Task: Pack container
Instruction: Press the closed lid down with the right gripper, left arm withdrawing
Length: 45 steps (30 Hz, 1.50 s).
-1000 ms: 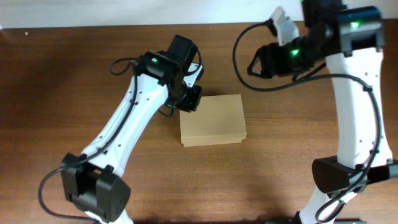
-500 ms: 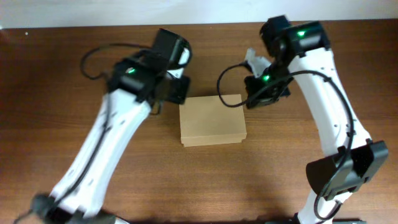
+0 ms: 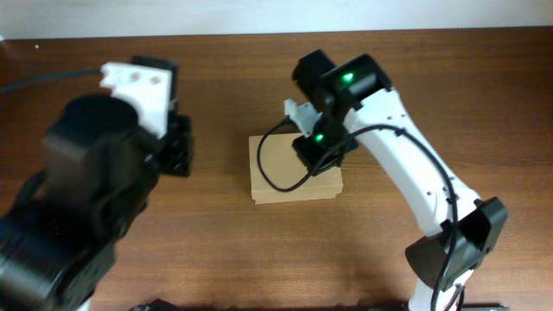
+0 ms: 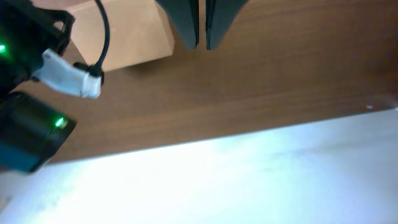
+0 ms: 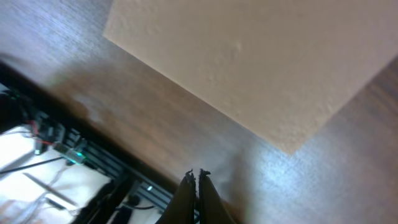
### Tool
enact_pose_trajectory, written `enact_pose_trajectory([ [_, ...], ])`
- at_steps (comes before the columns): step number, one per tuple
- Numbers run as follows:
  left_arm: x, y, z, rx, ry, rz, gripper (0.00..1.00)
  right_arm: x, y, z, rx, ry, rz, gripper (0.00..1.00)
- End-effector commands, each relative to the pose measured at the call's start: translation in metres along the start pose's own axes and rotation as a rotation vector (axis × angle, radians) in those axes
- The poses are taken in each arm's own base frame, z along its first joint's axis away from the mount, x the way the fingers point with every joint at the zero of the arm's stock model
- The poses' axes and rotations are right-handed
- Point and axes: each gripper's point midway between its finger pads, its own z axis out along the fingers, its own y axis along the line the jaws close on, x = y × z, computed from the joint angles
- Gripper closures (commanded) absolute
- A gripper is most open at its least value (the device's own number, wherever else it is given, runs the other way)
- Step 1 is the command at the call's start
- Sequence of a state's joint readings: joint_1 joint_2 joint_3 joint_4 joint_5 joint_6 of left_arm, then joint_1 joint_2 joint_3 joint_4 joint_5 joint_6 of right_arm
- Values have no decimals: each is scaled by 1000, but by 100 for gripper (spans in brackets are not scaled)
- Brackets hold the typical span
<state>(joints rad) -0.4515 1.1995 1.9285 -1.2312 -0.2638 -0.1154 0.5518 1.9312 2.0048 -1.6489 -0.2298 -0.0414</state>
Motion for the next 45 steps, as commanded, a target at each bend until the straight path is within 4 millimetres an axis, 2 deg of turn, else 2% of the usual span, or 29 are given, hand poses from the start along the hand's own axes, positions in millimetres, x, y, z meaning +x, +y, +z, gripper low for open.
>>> enact_pose_trajectory([
  [1, -6, 18, -35, -42, -86, -19, 95, -3, -6, 5, 100, 0, -39, 96],
  [5, -6, 26, -67, -34, -153, -31, 95, -7, -9, 23, 115, 15, -45, 96],
  [8, 4, 31, -80, -34, -147, -30, 95, -4, -14, 46, 109, 56, -38, 96],
  [13, 25, 32, -76, -45, -56, -2, 96, 5, -21, 75, 107, 113, -36, 96],
  [18, 38, 31, -67, -52, 16, 19, 96, 12, -25, 93, 104, 142, -41, 96],
  [26, 41, 30, -62, -55, 40, 34, 98, 23, -29, 113, 101, 175, -38, 96],
  [33, 43, 31, -62, -56, 50, 49, 98, 19, -31, 121, 102, 154, -42, 96],
  [36, 43, 31, -62, -56, 51, 59, 98, 16, -29, 113, 103, 150, -43, 96],
  [39, 43, 33, -62, -69, 49, 76, 98, 10, -25, 90, 106, 123, -47, 96],
  [41, 42, 38, -63, -97, 45, 78, 98, 1, -20, 68, 115, 69, -53, 96],
  [45, 39, 50, -70, -161, 20, 73, 98, -18, -24, 6, 220, -86, -13, 96],
])
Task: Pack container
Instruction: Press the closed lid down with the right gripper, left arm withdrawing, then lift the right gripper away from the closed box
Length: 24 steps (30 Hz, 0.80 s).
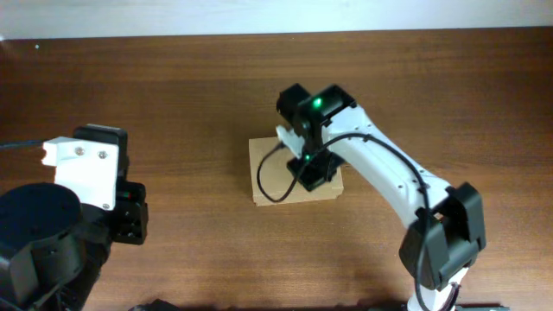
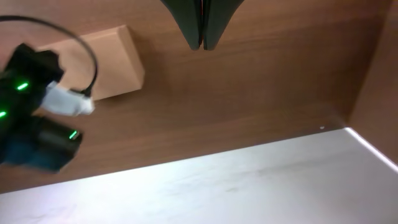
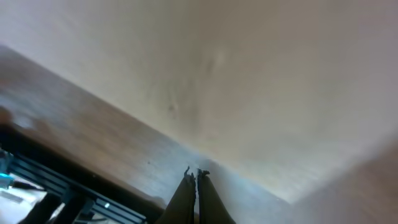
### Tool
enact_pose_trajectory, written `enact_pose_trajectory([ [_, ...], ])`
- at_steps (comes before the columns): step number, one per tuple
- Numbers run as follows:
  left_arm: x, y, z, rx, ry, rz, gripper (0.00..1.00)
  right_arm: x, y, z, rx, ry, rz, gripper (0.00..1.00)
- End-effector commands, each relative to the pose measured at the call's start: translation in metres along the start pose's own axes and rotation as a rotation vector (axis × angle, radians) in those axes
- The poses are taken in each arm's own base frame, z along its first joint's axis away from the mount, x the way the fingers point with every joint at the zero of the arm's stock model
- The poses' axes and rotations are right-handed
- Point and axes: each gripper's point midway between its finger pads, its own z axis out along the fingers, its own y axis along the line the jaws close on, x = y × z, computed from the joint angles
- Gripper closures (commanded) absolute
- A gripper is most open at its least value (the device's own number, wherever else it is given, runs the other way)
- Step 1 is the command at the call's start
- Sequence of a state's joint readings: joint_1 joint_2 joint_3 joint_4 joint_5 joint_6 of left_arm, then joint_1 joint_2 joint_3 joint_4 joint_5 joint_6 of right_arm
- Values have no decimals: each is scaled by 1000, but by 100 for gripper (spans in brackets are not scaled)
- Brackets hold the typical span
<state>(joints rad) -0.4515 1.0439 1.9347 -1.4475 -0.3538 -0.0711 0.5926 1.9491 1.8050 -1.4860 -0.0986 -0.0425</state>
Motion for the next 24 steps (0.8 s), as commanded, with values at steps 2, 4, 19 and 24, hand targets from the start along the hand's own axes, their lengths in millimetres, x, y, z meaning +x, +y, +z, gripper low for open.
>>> enact_pose_trajectory([
  [2, -3, 21, -11, -101, -46, 0, 98, -17, -20, -81, 161, -226, 75, 96],
  [4, -5, 31, -20, -142, -79, -16, 98, -16, -32, -117, 241, -313, 128, 96],
  [19, 27, 114, -132, -378, -362, -204, 92, 110, -73, -313, 668, -910, 536, 91],
  [24, 60, 129, -154, -400, -377, -286, 92, 161, -64, -349, 653, -1103, 565, 86],
])
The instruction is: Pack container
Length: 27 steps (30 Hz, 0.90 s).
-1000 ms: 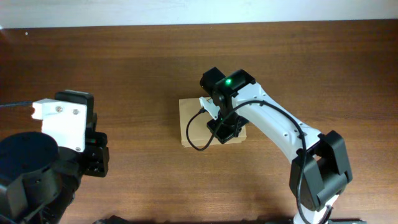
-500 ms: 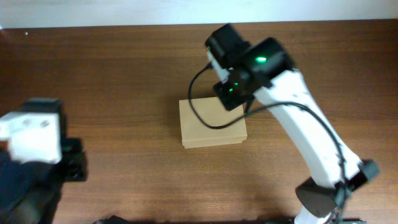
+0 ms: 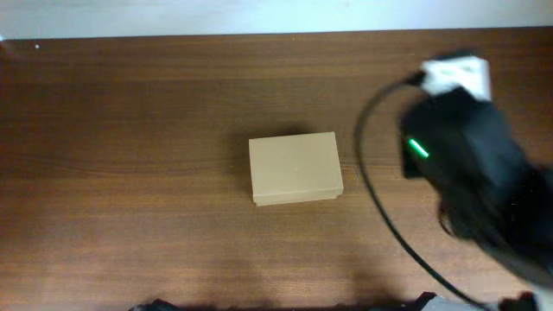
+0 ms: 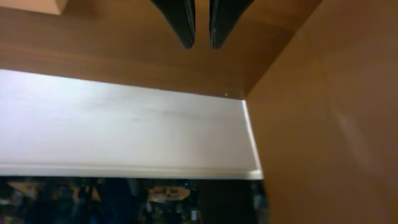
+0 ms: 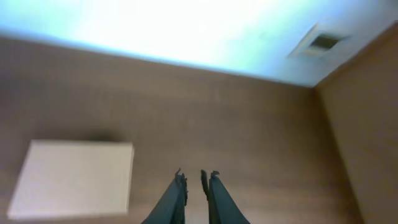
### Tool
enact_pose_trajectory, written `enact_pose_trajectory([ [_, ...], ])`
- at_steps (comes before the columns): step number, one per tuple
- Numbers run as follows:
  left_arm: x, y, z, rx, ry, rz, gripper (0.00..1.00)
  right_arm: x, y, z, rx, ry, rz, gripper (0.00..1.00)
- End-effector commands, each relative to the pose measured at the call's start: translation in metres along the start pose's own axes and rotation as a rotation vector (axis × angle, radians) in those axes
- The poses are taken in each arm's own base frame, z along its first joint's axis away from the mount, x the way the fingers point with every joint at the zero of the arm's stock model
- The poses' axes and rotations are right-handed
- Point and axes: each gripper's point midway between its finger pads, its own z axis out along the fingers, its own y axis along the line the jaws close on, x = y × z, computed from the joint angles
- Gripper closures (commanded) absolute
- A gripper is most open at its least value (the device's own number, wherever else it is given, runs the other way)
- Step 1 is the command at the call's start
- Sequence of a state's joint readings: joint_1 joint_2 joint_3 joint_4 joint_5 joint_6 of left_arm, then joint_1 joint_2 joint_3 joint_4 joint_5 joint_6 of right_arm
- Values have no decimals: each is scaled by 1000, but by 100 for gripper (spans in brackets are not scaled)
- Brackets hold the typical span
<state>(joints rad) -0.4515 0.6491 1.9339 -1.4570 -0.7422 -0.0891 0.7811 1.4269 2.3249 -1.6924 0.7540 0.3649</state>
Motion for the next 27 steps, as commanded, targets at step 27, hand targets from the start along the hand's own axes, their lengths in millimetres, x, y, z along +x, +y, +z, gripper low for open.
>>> enact_pose_trajectory([
  [27, 152, 63, -74, -352, 66, -295, 92, 171, -204, -120, 448, -233, 531, 75],
])
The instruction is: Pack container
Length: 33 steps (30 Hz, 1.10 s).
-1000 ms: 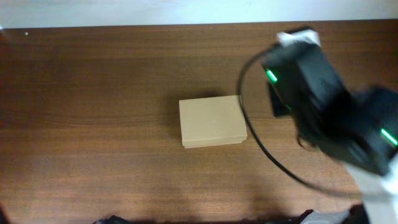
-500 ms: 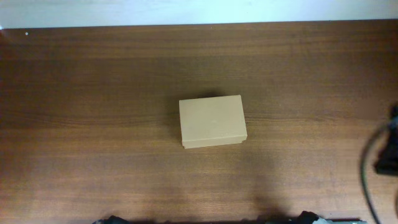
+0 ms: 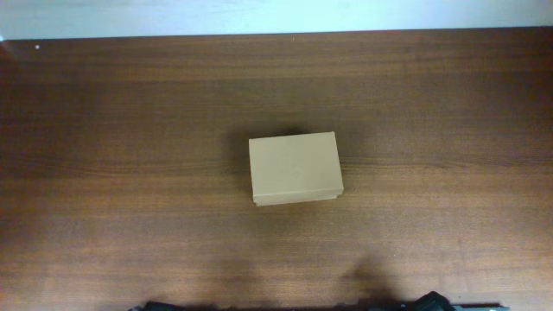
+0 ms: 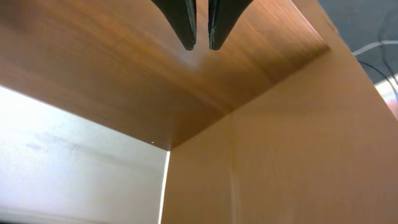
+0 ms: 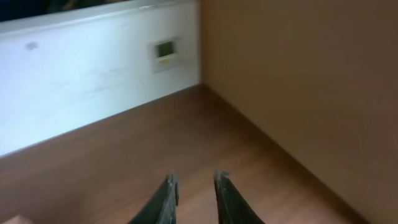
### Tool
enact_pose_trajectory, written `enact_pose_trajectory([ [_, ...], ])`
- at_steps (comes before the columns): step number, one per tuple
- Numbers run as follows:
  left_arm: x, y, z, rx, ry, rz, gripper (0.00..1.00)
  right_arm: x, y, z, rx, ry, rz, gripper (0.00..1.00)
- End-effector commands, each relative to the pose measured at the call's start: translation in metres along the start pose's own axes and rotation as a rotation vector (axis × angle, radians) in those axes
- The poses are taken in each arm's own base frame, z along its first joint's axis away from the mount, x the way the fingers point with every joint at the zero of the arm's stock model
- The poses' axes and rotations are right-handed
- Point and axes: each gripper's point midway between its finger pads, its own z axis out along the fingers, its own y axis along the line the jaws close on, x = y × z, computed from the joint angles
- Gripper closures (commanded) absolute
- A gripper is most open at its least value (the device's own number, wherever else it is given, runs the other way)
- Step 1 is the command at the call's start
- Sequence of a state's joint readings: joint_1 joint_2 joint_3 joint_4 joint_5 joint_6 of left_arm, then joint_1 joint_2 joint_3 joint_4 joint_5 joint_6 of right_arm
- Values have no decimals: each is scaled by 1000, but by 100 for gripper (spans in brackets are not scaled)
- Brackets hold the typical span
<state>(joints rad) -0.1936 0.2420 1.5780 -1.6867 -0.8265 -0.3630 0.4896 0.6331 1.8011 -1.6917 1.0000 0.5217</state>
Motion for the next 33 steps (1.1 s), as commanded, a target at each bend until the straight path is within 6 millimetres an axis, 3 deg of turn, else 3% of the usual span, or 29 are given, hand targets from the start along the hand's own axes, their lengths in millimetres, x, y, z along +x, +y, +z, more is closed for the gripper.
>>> enact_pose_trajectory([
  [1, 18, 6, -3, 21, -9, -123, 91, 18, -17, -9, 47, 5, 61, 73],
  [4, 35, 7, 0, 26, -4, -162, 88, 37, -18, -12, 24, 33, 70, 66],
  [9, 71, -7, 15, 53, 66, -137, 88, 78, -3, -4, -40, 130, 20, 62],
  [10, 77, -8, 18, 44, 76, -149, 82, 86, 0, -1, -42, 152, 0, 60],
  [13, 82, -12, 24, 27, 98, -219, 59, 102, 9, 9, -34, 200, -49, 48],
  [15, 83, -13, 25, 24, 103, -245, 37, 107, 13, 13, -29, 210, -61, 25],
  [17, 83, -13, 25, 24, 102, -246, 0, 109, 14, 15, -25, 218, -71, 1],
  [33, 84, -13, 25, 24, 105, -243, 1, 110, 14, 15, -25, 218, -71, 1],
])
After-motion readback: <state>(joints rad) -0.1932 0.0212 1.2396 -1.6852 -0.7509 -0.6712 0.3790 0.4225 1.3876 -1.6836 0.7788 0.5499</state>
